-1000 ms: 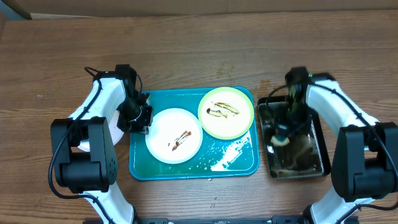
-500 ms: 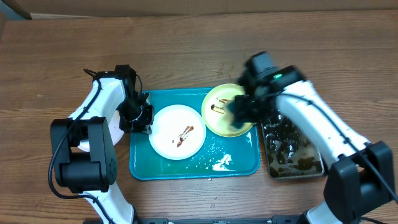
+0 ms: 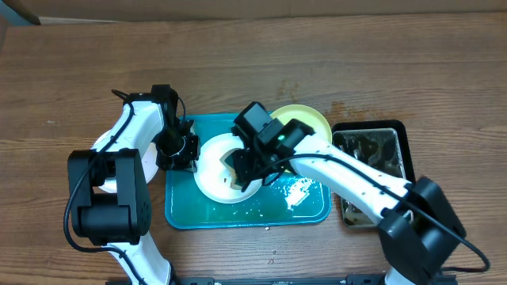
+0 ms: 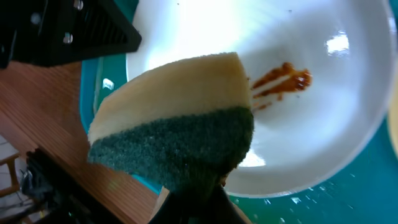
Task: Clean dirty plates on tray and stack at the side
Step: 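Scrub the held white plate with the sponge in the right gripper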
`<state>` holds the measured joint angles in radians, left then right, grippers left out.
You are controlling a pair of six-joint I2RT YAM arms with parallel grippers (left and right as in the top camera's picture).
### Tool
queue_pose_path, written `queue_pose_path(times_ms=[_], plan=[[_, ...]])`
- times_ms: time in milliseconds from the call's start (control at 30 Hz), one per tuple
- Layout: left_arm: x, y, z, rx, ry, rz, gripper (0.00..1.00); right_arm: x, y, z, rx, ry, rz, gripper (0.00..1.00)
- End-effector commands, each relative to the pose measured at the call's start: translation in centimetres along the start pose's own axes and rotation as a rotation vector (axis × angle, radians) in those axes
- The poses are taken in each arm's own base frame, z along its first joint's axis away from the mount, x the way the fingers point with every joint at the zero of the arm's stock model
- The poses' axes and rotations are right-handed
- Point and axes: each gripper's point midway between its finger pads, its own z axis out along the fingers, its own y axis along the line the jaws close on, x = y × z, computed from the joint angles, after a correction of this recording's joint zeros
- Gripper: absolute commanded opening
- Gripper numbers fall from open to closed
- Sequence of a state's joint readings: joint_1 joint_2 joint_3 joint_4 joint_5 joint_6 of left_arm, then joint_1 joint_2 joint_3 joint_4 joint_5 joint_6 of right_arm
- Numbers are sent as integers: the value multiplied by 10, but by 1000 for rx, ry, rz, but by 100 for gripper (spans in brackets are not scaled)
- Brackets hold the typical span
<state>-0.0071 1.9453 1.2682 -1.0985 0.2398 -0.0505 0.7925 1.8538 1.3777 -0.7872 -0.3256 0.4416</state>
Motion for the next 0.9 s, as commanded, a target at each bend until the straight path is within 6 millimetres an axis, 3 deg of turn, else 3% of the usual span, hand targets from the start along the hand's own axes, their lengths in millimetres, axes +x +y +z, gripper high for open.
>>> queue_pose_path(times_ms=[0,233,600,700,800,867], plan=[[2,-5,5,20,18,-5,4,0,2,11,7,-10,41,4],[2,-5,5,20,18,-5,4,3,4,43,5,9,66,4],[2,-5,5,20,18,-5,4,5,-16,97,25,53,81,4],[2,-5,5,19,18,-5,4,12,-28,105,66,80,98,4],[2,-4,6,12,17,-6,4,17,-59,103,210,69,230,4],[1,-3,6,7,13,-4,4,18,-67,100,245,66,254,4]])
